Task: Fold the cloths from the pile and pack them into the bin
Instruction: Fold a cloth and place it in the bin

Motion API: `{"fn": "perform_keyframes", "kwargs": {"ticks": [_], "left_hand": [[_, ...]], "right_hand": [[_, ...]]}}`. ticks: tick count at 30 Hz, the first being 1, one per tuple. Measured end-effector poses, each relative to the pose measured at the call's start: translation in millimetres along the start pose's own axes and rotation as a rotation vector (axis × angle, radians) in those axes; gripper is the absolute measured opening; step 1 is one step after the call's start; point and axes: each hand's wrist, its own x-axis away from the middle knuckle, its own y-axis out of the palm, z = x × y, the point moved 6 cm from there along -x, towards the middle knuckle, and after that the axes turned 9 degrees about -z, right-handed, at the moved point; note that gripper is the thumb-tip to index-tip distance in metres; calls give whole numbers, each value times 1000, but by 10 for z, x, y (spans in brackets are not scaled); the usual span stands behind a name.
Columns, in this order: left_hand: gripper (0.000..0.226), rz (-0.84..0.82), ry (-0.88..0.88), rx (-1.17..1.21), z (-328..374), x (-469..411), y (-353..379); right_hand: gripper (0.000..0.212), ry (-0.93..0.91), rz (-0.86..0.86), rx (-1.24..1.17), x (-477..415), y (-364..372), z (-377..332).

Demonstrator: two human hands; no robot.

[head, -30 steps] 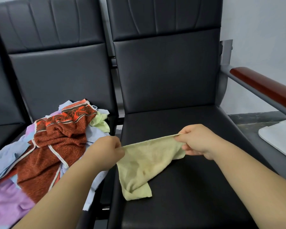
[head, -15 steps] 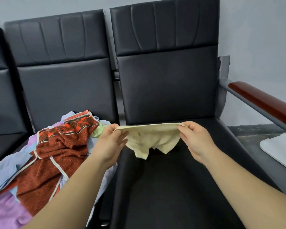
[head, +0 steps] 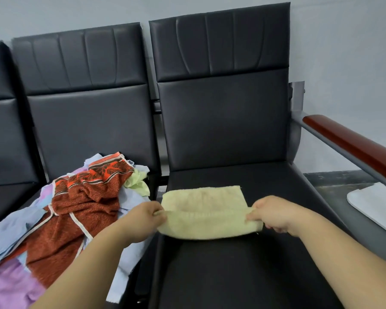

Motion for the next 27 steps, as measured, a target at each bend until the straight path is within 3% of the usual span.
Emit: {"fn": "perform_keyframes", "kwargs": {"ticks": [4,7,11,14,19,23,25,27], "left_hand": [[14,-349,-111,4,-111,163,162],[22,-426,-168,36,-180,194,196],[26,-365,-200,301,-219,168,205],[27,-226,-164,508,-207,137,154],[25,-255,-176,916,-233,88,203],[28,-308,-192,954,-313,128,219],[34,-356,-222,915,-355,200,265],[32,-405,-256,882,-370,295,304]], "right_hand": [[10,141,-103,17,16,85,135],[31,153,-98,-31,20,106,145],[8,-27,-9,-143,4,111,-24],[10,-185,19,-260,-41,150,-163],[25,-292,47,-265,-79,187,-331],[27,-233,34,-369,-97,269,-203],[9,-150,-19,-422,-83,356,-63],[21,-49,-83,-439,-39,411,67]]}}
